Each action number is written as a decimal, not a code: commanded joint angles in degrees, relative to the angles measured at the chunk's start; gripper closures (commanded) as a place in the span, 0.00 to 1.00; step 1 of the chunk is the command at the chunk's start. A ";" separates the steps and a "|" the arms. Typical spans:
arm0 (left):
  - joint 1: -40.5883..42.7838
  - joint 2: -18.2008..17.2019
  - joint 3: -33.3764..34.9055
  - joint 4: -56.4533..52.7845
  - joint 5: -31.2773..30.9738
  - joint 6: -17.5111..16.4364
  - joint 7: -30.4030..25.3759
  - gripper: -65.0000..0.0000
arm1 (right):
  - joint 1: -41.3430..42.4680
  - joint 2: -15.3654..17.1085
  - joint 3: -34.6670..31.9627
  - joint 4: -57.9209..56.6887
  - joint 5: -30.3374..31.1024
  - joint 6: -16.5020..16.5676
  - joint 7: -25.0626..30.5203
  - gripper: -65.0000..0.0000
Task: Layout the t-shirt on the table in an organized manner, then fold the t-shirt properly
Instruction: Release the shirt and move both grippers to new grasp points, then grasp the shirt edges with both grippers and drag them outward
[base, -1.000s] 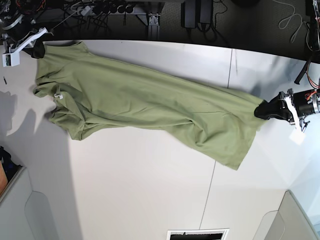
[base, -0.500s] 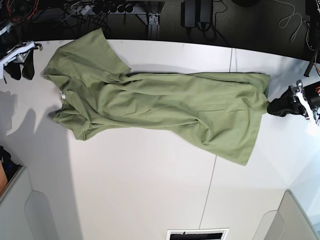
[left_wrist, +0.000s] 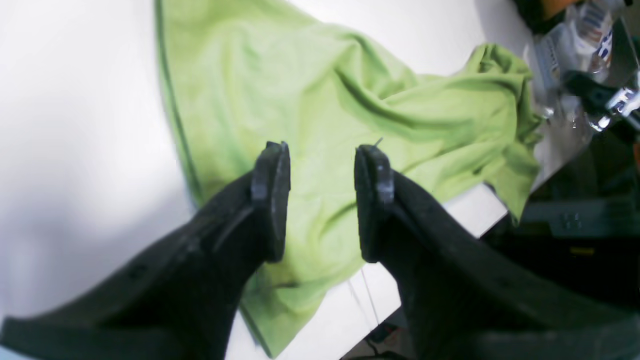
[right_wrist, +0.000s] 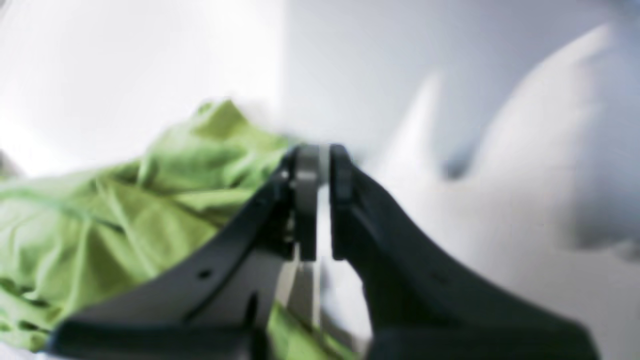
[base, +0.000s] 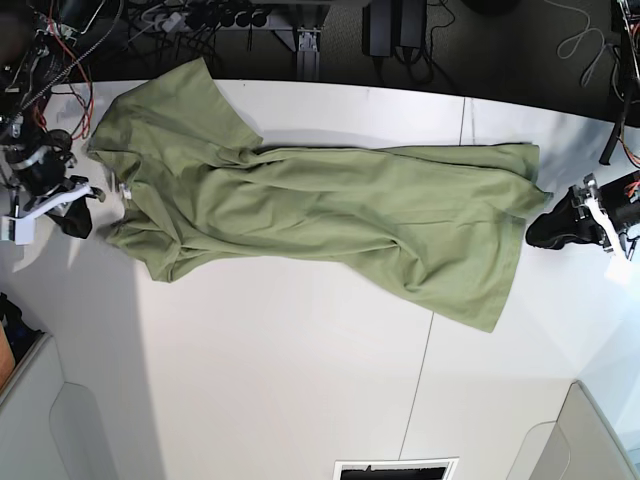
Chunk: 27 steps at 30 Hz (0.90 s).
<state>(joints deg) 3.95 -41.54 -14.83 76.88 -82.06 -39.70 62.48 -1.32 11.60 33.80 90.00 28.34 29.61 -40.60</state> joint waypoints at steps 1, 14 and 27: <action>-0.87 -0.57 0.76 0.79 -1.14 -0.30 -0.98 0.63 | 1.81 0.94 -1.11 0.31 1.03 0.85 1.70 0.96; -0.02 2.78 8.55 0.74 7.26 -0.30 -4.09 0.63 | 11.43 1.27 -16.24 -15.63 -14.08 0.74 6.29 1.00; 5.14 2.64 8.55 0.74 10.29 -0.30 -5.73 0.63 | 22.47 10.84 -16.31 -28.17 -16.37 -2.86 10.82 1.00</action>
<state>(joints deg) 9.41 -37.65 -5.74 76.88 -71.16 -39.70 56.88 19.27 21.47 17.23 60.95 11.44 26.76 -31.11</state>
